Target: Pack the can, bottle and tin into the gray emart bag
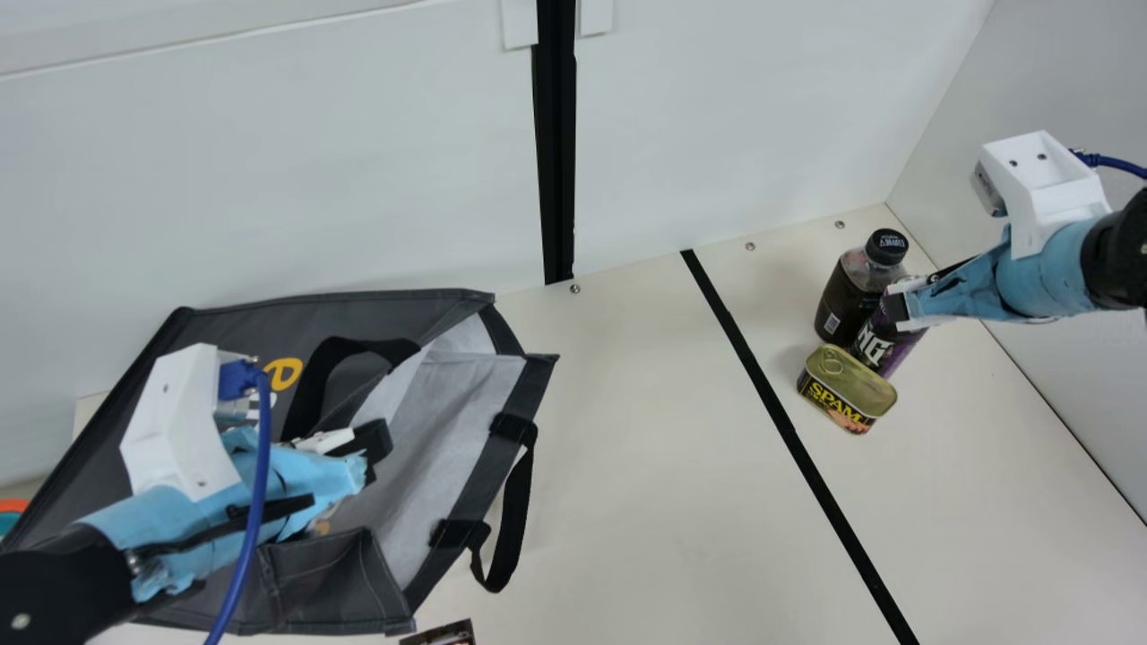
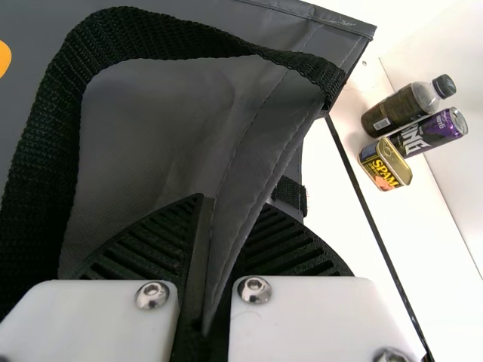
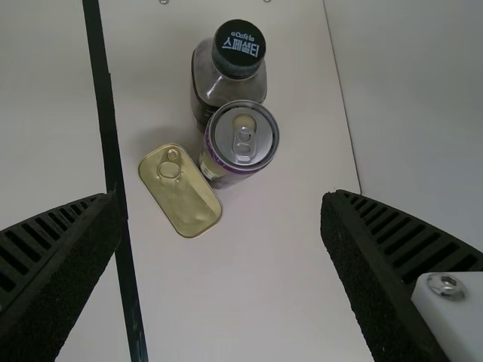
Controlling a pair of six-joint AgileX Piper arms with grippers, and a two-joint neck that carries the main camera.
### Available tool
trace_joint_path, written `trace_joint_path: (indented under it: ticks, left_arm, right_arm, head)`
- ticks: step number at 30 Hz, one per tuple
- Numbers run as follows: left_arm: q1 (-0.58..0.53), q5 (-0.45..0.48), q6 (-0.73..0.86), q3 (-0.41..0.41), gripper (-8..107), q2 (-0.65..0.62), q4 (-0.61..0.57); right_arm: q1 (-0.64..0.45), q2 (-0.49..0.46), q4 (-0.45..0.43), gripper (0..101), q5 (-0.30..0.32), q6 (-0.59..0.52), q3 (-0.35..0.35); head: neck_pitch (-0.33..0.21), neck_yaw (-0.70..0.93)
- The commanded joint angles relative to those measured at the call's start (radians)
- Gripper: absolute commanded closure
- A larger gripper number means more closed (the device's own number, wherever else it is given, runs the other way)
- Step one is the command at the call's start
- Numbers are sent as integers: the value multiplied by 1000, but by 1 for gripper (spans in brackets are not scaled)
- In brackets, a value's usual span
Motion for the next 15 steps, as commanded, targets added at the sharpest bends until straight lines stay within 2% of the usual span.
trace_joint_path:
  ticks: [1,15]
  left_arm:
    - [0,0,0,0,89,0,0]
    - [0,0,0,0,89,0,0]
  right_arm:
    - [-2,9,3,10,-5,-2,1]
    - [-15,92,22,10,-40,-24,-4]
  head:
    - [-23,-1]
    - [-23,-1]
